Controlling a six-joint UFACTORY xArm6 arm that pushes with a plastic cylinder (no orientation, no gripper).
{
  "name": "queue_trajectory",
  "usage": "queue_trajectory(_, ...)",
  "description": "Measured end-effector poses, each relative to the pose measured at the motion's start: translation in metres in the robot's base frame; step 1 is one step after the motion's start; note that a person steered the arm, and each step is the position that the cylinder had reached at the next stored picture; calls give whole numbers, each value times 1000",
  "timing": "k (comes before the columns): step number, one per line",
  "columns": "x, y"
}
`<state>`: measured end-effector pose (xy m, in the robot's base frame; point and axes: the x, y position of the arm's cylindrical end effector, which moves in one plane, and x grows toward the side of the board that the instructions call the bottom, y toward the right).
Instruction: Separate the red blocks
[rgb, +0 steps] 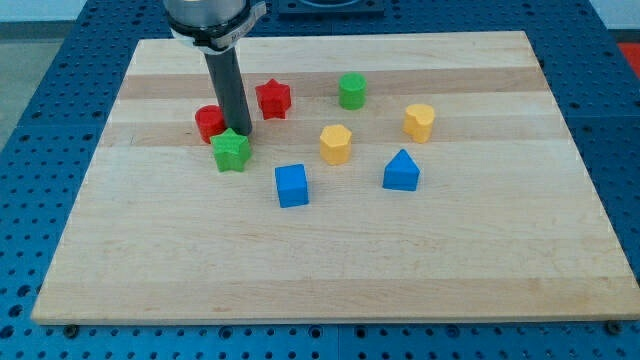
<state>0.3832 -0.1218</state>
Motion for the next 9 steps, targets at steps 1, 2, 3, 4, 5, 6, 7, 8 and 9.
queue_trajectory(1,5,0)
queue_trajectory(2,11,0)
queue_trajectory(3,11,0)
queue_trajectory(4,10,8)
queue_trajectory(5,7,30)
queue_trajectory(6,5,49)
queue_trajectory(7,-2,68)
queue_trajectory(8,-10,82)
queue_trajectory(9,-15,95)
